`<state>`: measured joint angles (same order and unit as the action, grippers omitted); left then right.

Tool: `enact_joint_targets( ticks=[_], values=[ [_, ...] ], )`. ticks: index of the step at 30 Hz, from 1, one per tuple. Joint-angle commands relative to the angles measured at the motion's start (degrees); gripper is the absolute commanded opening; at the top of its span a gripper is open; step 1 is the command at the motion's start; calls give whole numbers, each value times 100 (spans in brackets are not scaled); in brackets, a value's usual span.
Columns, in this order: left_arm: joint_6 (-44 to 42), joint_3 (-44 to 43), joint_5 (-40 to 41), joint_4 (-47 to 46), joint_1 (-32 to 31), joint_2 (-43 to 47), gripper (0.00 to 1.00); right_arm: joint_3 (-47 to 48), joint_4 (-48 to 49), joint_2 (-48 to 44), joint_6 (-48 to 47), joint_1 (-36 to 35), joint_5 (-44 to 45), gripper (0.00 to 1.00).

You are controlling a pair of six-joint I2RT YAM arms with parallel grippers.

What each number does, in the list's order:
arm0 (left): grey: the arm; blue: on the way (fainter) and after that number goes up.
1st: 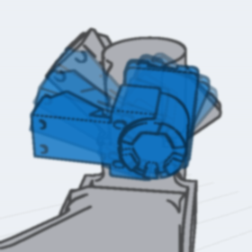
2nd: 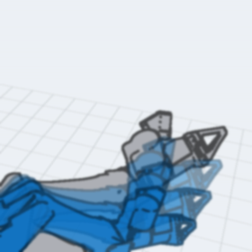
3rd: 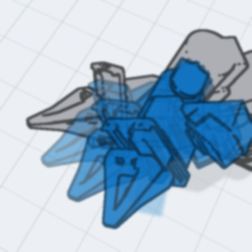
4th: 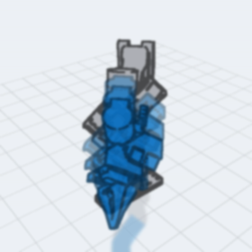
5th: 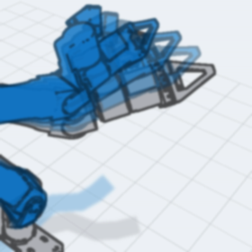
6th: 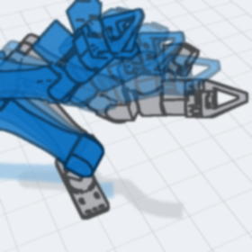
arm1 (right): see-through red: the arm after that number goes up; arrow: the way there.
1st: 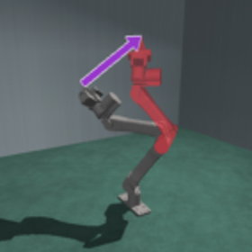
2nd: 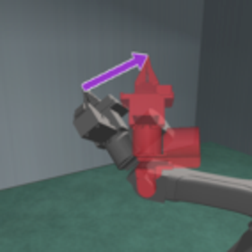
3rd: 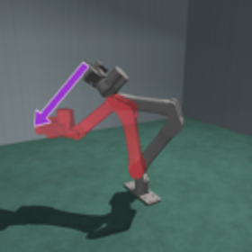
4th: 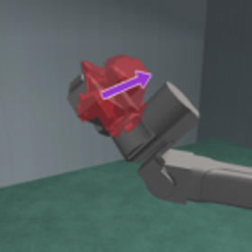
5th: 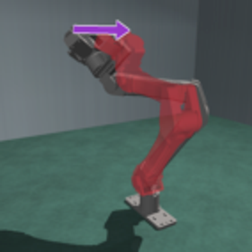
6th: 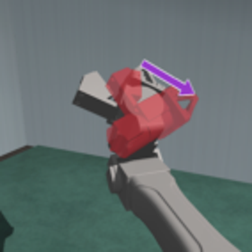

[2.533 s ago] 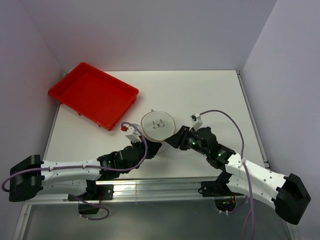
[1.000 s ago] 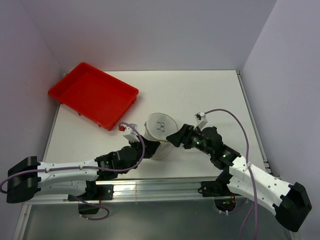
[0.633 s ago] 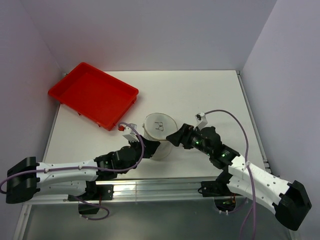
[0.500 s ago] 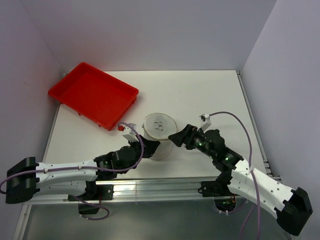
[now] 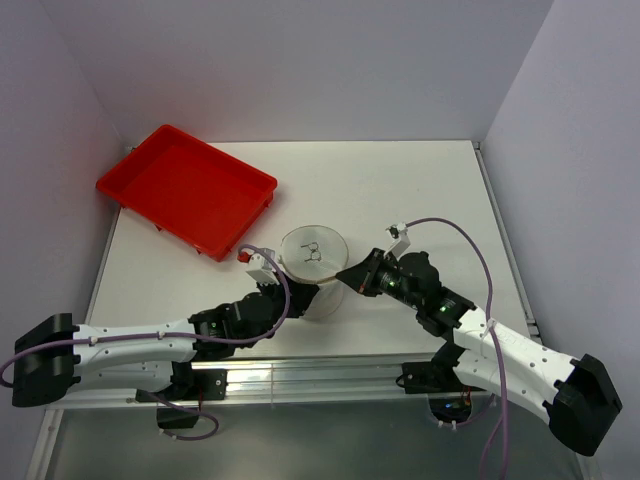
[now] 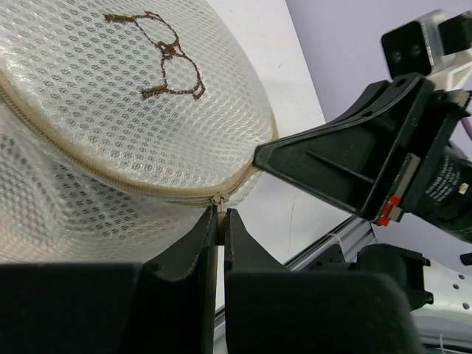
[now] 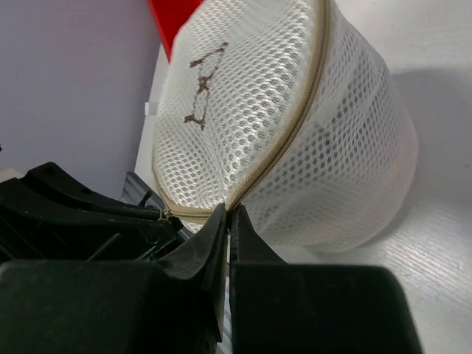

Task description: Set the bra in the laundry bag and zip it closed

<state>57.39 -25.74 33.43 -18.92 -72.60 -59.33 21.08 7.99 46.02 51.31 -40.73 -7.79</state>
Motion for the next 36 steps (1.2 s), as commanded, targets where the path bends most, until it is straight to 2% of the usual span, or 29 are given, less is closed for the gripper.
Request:
enact_joint_targets(
  ticks=[1, 5, 8, 9, 16, 21, 26, 31, 32, 34, 35, 36],
  values=[
    [-201, -177, 189, 159, -26, 369, 0, 440, -51, 47, -323, 21, 357, 0],
    [-193, -63, 576, 1123, -18, 869, 0, 537, -166, 153, -718, 547, 122, 0],
    [-79, 86, 954, 1688, 0, 1361, 0, 590, -87, 284, -920, 1189, -150, 0],
    [-9, 112, 1129, 2168, 35, 1624, 0, 616, -26, 424, -982, 1460, -257, 0],
    [501, 174, 1736, 3525, 62, 2461, 0, 1239, 395, 1453, -1316, 1665, -600, 0],
    [511, 148, 1755, 3580, 53, 2365, 0, 1609, 528, 2102, -1387, 1665, -619, 0],
    [150, 201, 1448, 2746, 61, 2023, 0, 2057, 397, 2534, -1606, 1665, -645, 0],
    [-87, 34, 1350, 2489, 53, 1837, 1, 2514, 19, 2754, -1905, 1665, -583, 0],
    [-87, -45, 1350, 2602, 53, 1837, 13, 2558, -16, 2789, -1923, 1665, -688, 7],
    [-70, -142, 1420, 2770, 53, 1890, 31, 2576, -52, 2755, -1923, 1665, -750, 18],
    [-78, -255, 1438, 2858, 53, 1986, 46, 2568, -87, 2702, -1932, 1665, -776, 30],
    [-148, -309, 1456, 2972, 53, 2048, 52, 2559, -157, 2676, -1940, 1665, -776, 36]
  ],
)
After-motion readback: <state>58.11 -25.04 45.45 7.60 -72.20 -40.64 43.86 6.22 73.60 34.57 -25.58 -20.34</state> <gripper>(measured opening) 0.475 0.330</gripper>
